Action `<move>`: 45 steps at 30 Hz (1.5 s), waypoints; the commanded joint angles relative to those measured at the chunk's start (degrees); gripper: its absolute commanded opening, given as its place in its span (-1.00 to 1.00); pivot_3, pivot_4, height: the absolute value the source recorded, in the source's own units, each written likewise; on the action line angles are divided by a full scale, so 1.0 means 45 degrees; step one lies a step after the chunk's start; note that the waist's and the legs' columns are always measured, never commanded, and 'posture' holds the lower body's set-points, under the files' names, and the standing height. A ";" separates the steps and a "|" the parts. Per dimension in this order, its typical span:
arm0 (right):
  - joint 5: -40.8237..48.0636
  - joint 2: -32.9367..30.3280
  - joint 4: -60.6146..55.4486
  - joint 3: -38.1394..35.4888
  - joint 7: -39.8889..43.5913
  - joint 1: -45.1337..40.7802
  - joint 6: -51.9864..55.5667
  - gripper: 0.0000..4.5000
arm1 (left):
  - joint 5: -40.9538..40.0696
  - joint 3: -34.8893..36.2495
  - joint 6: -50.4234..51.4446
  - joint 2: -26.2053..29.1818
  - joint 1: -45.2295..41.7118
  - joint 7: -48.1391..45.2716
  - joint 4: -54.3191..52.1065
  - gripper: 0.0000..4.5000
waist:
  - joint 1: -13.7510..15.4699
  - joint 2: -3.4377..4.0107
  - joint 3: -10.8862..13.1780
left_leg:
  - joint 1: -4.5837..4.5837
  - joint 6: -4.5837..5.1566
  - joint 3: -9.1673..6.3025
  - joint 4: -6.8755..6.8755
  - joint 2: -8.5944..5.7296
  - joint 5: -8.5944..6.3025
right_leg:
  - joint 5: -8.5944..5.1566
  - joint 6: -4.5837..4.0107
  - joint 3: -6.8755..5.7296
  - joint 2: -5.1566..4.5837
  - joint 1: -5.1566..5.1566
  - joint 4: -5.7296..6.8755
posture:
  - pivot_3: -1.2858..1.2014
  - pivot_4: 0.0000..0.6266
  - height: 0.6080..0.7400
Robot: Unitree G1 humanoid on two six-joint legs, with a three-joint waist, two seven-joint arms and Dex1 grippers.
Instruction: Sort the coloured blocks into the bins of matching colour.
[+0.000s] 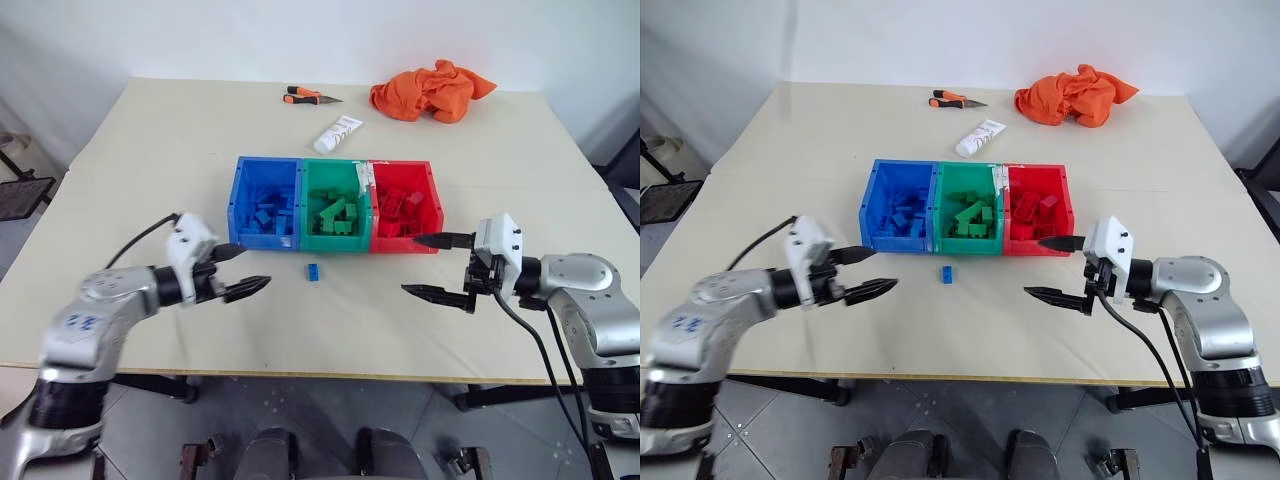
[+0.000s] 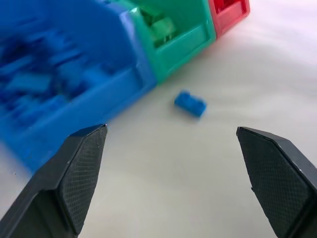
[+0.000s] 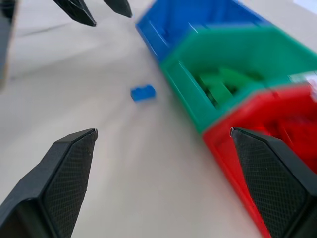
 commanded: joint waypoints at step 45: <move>0.0510 0.0315 -0.1718 -0.0580 -0.2039 0.1425 0.0285 1.00 | 0.4951 -0.5249 -0.4592 -0.4973 -0.3763 0.1520 0.5689 0.18 | 0.0062 -0.0011 -0.0011 | 0.0002 0.0005 0.0044 0.0011 -0.0006 0.0006 | 0.0006 0.0007 -0.0001 0.0017 -0.0005 0.0008 | 0.03 -0.52 1.00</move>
